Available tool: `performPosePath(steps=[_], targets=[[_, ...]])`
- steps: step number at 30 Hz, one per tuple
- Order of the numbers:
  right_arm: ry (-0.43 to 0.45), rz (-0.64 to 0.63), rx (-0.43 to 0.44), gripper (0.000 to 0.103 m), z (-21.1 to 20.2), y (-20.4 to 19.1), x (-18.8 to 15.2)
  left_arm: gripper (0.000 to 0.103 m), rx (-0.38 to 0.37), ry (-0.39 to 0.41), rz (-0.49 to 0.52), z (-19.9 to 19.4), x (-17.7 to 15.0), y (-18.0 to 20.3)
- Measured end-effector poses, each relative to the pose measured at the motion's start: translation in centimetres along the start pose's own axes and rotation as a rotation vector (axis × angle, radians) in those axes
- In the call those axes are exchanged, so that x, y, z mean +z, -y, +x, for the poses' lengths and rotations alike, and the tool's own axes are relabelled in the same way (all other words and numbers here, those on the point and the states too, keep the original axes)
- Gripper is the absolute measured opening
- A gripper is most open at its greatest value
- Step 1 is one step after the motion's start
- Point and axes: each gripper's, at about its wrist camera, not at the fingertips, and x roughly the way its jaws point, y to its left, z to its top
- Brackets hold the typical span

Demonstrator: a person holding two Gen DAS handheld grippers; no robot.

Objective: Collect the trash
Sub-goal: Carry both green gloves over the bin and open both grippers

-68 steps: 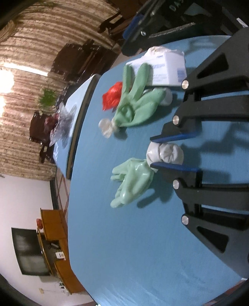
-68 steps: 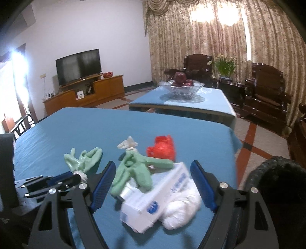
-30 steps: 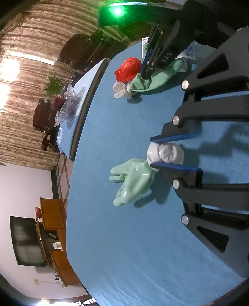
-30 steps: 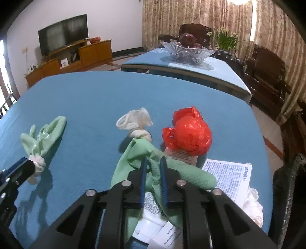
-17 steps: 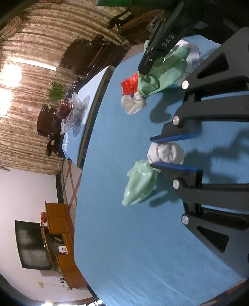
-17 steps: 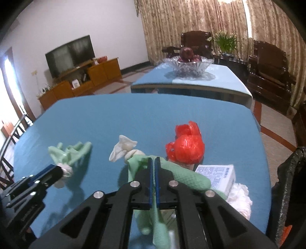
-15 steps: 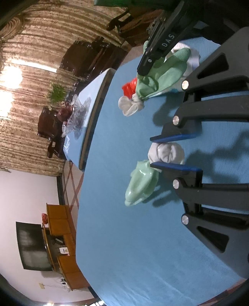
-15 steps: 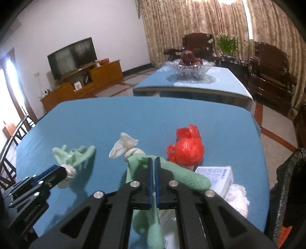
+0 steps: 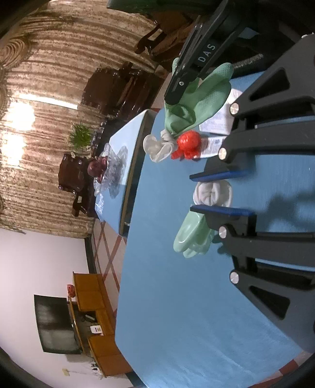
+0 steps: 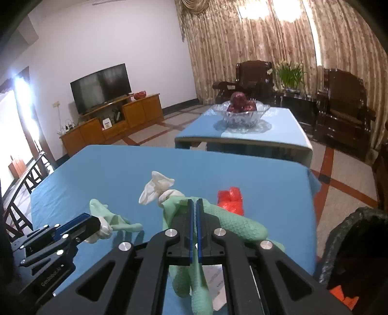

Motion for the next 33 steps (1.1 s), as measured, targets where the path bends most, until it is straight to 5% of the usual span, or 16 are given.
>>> performPosePath(steps=[17, 33], targets=[[0.093, 0.022, -0.053, 0.002, -7.8, 4.7, 0.4, 0.018, -0.117, 0.055, 0.088, -3.0, 1.2, 7.5], [0.137, 0.101, -0.249, 0.002, -15.4, 14.3, -1.4, 0.018, -0.328, 0.047, 0.188, -2.4, 0.6, 18.5]])
